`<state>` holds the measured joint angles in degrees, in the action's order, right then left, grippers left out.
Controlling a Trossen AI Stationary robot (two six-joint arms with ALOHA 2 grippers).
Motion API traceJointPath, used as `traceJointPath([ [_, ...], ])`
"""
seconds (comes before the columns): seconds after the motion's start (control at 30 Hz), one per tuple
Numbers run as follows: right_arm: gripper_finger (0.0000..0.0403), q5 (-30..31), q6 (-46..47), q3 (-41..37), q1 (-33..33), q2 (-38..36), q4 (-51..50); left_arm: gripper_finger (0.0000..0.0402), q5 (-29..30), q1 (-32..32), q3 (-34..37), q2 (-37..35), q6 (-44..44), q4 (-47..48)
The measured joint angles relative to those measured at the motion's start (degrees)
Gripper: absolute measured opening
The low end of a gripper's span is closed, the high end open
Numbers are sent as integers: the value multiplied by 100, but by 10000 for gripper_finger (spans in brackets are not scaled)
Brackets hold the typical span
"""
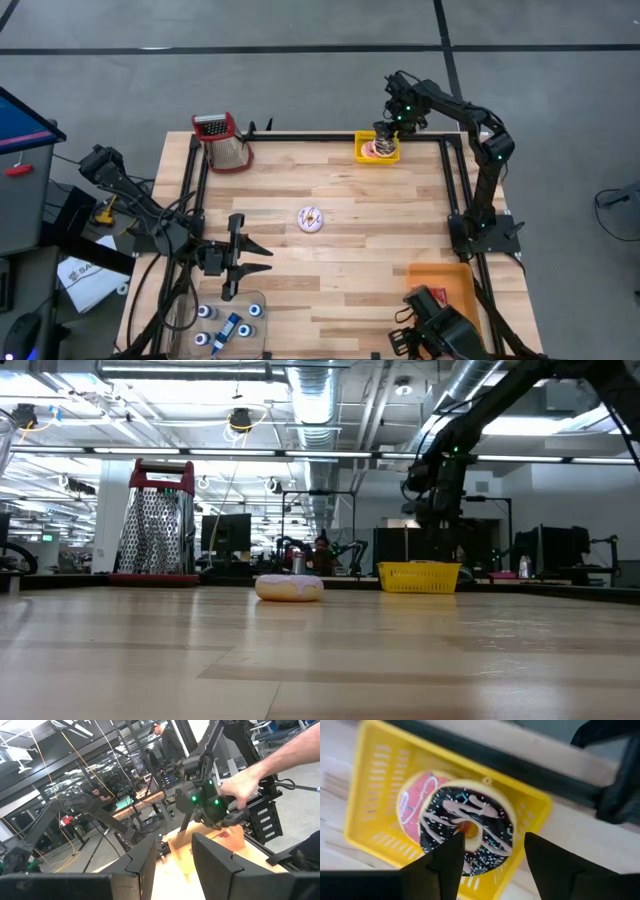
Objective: Pick & Place Food Item
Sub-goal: Put the violet donut into the yellow bin
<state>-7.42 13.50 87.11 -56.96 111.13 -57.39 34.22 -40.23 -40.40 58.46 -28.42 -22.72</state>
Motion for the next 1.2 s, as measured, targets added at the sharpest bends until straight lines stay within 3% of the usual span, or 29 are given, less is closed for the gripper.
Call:
traceJointPath([
  [0.2, 192, -27, -46, 0, -106, -633, 43, 120, 0, 0, 0, 0, 0, 13],
  [0.37, 193, -716, -289, -111, 336, -1283, 59, 120, 2, 2, 0, 0, -4, 70],
  [0.47, 194, -962, -395, -416, 1132, -1617, 157, 120, 166, 4, 0, 0, -11, 70],
  [0.63, 190, -806, -365, -1219, 2822, -2102, 1065, 120, 862, 4, 0, 0, 91, 83],
  [0.77, 186, -83, -103, -1678, 4002, -2234, 2044, 120, 992, 6, 0, 0, 205, 81],
  [0.9, 185, 841, 71, -1786, 4805, -2008, 2264, 120, 992, -71, 0, 1, 338, 81],
  [1.03, 192, 1018, 797, -1689, 4809, -1662, 2558, 120, 991, -124, 0, 0, 382, 34],
  [1.2, 204, 173, 1200, -1281, 4237, -987, 2580, 120, 990, -190, 0, 0, 385, 26],
])
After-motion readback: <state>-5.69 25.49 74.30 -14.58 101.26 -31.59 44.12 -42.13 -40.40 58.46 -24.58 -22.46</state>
